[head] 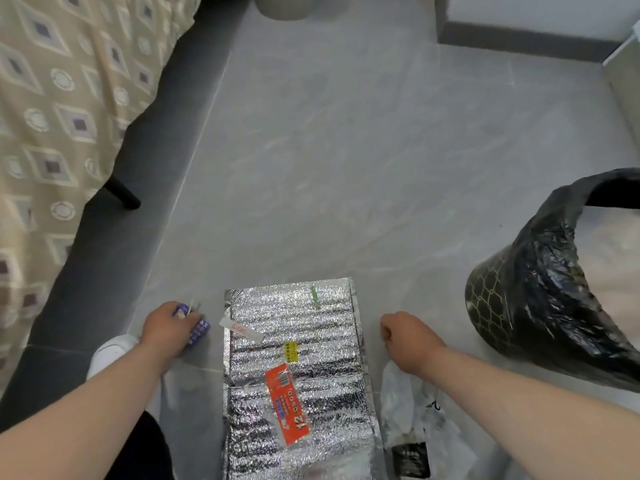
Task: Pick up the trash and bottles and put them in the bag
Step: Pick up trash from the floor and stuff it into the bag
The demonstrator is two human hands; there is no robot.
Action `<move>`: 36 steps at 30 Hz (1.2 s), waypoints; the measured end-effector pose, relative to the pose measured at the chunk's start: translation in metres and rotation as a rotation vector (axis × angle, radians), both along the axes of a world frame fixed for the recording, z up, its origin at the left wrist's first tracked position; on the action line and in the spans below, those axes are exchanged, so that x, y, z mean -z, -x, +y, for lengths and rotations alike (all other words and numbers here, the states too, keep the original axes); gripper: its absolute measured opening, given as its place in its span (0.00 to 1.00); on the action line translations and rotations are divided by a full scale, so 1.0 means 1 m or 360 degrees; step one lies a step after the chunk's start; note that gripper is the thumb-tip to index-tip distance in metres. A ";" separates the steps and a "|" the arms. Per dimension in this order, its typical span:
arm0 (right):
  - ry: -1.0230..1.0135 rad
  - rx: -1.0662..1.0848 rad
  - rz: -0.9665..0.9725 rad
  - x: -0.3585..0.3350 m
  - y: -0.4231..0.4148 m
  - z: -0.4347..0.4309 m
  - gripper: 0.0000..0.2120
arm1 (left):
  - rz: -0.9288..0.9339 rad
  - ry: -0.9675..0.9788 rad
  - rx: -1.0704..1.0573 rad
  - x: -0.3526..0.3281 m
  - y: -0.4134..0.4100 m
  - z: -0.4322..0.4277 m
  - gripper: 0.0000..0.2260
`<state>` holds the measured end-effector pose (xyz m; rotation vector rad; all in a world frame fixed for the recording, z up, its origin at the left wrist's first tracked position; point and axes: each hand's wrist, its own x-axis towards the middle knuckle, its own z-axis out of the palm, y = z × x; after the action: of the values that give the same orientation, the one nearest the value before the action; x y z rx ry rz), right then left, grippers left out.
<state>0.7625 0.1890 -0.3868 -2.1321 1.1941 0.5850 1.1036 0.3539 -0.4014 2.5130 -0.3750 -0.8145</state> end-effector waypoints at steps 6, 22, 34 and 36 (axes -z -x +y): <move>0.0128 -0.0198 -0.0372 -0.113 -0.006 -0.030 0.03 | 0.0180 0.0578 -0.0200 -0.068 0.015 -0.069 0.03; 0.0609 0.1718 -0.1067 -0.273 0.234 -0.096 0.09 | 0.0719 0.0870 0.1108 -0.248 0.405 -0.233 0.05; 0.0358 0.1503 -0.0992 -0.246 0.226 -0.097 0.07 | 0.0345 0.0595 0.1439 -0.232 0.400 -0.225 0.17; 0.0350 0.1445 -0.0907 -0.240 0.222 -0.098 0.09 | 0.0443 0.0730 0.1291 -0.238 0.377 -0.210 0.08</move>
<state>0.5409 0.0914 -0.1472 -1.4849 1.7057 -0.5322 0.7271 0.1443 -0.1634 1.7547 -1.3501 -1.1770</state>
